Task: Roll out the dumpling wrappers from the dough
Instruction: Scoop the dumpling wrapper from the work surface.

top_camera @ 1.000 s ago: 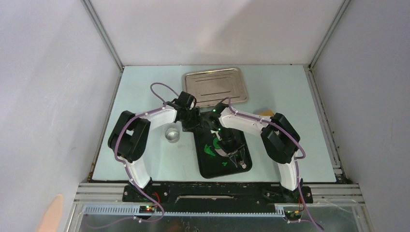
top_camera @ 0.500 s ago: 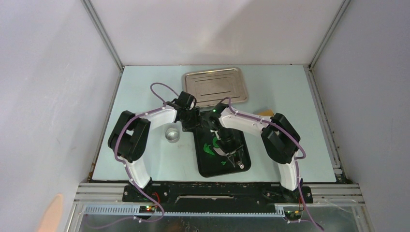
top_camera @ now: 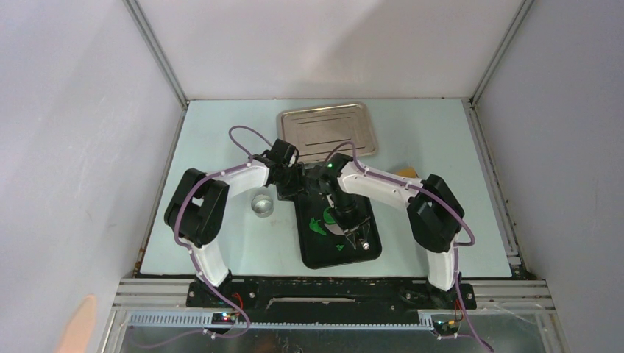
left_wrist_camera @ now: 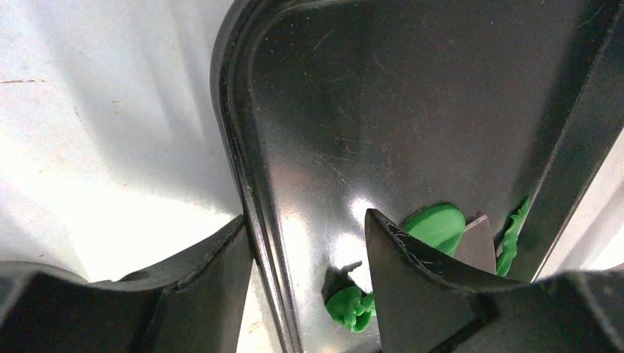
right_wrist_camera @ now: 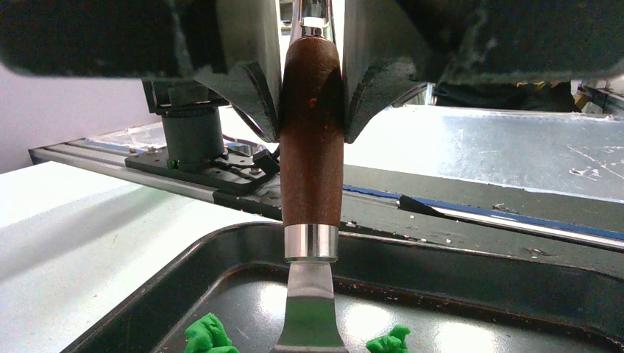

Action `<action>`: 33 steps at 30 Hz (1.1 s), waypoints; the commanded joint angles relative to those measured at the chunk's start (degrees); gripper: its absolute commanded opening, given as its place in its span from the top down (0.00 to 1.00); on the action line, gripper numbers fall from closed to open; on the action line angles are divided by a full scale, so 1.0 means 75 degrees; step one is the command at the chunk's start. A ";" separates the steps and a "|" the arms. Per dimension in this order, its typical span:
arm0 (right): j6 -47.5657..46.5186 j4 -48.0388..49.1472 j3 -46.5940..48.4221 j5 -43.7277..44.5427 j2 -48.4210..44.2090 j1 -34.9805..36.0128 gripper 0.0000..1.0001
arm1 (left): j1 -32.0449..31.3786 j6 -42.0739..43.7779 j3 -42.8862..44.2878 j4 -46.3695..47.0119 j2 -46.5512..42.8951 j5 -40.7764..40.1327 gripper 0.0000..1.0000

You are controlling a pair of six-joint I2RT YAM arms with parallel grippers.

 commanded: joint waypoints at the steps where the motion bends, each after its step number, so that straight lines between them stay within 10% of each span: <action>1: 0.0089 0.0657 0.0381 0.0311 -0.0413 -0.0014 1.00 | -0.0118 0.0095 -0.0145 -0.0011 0.0364 0.0097 0.39; 33: 0.1123 0.4347 -0.2899 0.1776 -0.2189 0.0883 1.00 | -0.0118 0.0107 -0.0145 -0.0050 0.0306 0.0075 0.39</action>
